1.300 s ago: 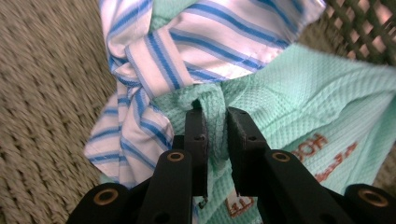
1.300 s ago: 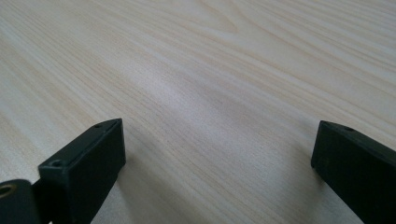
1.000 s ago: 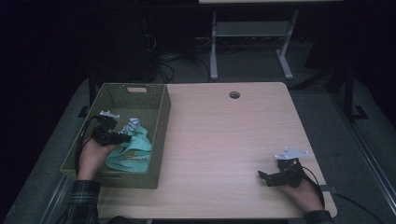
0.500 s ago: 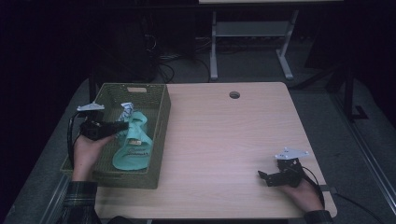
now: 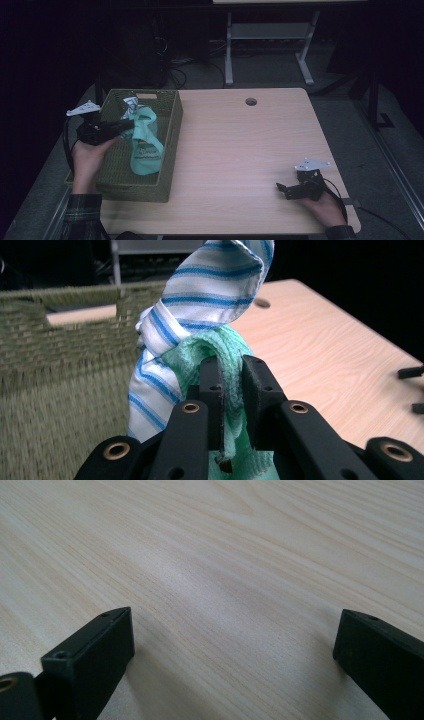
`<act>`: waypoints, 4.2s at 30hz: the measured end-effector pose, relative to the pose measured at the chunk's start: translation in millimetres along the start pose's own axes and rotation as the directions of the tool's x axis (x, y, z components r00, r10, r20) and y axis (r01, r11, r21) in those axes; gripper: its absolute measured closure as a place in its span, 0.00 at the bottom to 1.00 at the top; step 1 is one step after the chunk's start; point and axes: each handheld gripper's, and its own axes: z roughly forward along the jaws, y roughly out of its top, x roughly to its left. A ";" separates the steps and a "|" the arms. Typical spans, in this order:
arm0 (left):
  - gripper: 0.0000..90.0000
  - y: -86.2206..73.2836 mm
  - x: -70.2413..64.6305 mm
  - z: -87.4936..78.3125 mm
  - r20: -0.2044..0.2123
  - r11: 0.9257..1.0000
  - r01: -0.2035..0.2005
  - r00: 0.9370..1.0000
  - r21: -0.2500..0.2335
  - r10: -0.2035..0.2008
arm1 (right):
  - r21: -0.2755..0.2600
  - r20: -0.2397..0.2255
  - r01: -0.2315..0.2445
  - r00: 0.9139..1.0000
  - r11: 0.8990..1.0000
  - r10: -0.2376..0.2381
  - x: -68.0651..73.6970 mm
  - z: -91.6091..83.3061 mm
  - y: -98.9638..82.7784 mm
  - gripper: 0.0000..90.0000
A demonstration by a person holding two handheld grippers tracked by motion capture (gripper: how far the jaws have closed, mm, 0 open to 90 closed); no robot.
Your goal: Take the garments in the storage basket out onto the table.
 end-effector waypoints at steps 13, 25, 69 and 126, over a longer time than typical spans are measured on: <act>0.89 27.6 -12.7 -14.0 0.096 0.993 -0.016 0.995 -0.119 0.027 | 0.000 0.005 -0.001 1.000 1.000 0.001 -0.3 0.1 0.0 0.03; 0.89 54.7 -32.7 -23.1 0.143 0.980 -0.052 0.986 -0.192 0.081 | 0.000 0.004 0.000 1.000 1.000 0.000 -0.4 0.1 0.0 0.03; 0.89 81.4 -146.8 42.7 0.354 0.966 -0.164 0.907 -0.202 0.228 | 0.003 -0.017 0.013 1.000 1.000 -0.013 -0.9 -0.6 -0.4 0.03; 0.89 -11.4 -212.6 175.5 0.426 0.939 -0.341 0.856 0.039 0.293 | 0.000 -0.012 0.015 1.000 1.000 -0.015 -0.2 -1.1 -1.0 0.03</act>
